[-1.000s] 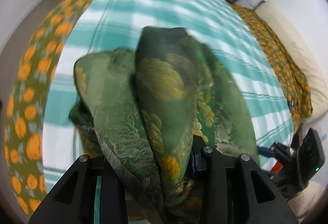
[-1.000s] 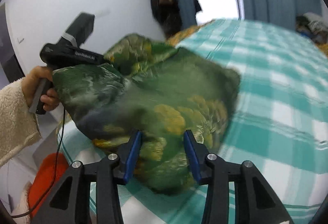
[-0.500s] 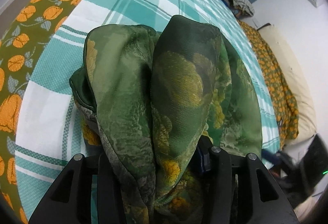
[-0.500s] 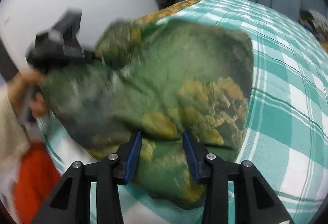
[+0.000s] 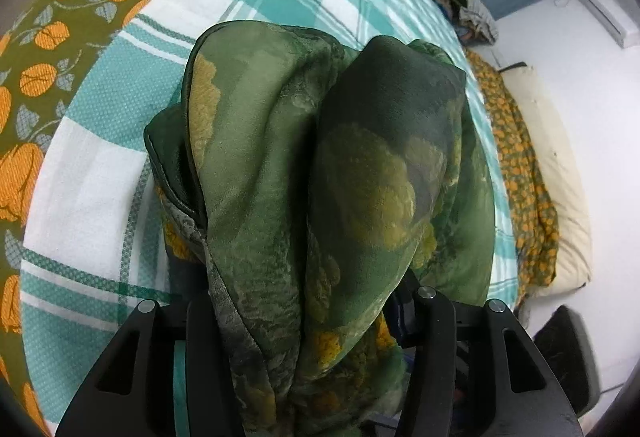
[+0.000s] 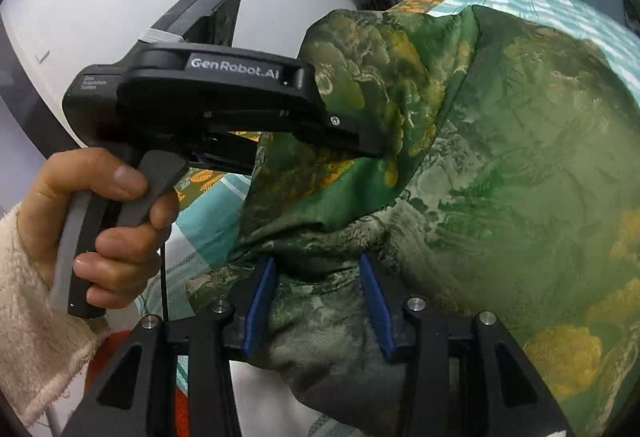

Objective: Fold large clothes

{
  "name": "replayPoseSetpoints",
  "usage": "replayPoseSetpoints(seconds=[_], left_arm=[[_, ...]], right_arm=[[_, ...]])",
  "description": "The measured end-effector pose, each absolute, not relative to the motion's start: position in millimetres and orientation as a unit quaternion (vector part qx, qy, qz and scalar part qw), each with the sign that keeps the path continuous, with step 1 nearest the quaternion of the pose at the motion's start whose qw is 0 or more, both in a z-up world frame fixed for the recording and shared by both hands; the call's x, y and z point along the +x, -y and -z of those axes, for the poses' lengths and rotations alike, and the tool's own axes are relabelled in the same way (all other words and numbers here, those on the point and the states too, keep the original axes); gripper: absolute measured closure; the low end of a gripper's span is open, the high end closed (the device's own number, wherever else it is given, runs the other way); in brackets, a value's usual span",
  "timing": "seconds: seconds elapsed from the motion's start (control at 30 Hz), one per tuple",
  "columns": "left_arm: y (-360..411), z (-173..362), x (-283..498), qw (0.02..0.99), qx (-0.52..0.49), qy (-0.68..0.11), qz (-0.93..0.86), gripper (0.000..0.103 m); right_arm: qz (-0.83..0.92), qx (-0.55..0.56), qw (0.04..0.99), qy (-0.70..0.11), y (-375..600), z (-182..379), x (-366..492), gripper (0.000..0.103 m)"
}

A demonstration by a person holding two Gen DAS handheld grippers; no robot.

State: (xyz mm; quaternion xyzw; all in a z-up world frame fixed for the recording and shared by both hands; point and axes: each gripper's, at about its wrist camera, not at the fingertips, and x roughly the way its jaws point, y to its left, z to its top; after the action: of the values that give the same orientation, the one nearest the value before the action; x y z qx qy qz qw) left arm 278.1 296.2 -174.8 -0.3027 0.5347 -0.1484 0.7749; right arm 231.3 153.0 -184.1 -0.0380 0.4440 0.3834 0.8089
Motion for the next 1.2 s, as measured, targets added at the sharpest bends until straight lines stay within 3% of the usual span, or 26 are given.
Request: replayPoseSetpoints(seconds=[0.17,0.33,0.6,0.7,0.87,1.07,1.13,1.2], left_arm=[[-297,178,276,0.785,-0.296,-0.522,0.153,0.049],[-294,184,272,0.795,-0.284,-0.513,0.155,0.049],[-281,189,266,0.806,-0.264,-0.514,0.132,0.049],[-281,189,266,0.806,-0.265,-0.513,0.133,0.049],[-284,188,263,0.805,-0.276,-0.508,0.137,0.048],[-286,190,265,0.807,-0.280,-0.503,0.134,0.048],[-287,190,263,0.806,-0.283,-0.503,0.133,0.047],[-287,190,262,0.802,-0.290,-0.504,0.137,0.044]], right_arm=[[-0.398,0.002,0.801,-0.448,-124,143,249,0.059],[-0.326,0.033,0.832,-0.447,-100,109,335,0.058],[-0.257,-0.018,0.799,-0.544,-143,184,439,0.059],[-0.249,-0.036,0.813,-0.525,-144,191,422,0.059],[-0.297,-0.020,0.815,-0.497,-113,150,380,0.059],[-0.306,-0.056,0.852,-0.421,-46,111,247,0.059],[-0.288,-0.082,0.862,-0.410,-39,122,220,0.059],[-0.273,-0.086,0.848,-0.447,-40,155,227,0.059]])
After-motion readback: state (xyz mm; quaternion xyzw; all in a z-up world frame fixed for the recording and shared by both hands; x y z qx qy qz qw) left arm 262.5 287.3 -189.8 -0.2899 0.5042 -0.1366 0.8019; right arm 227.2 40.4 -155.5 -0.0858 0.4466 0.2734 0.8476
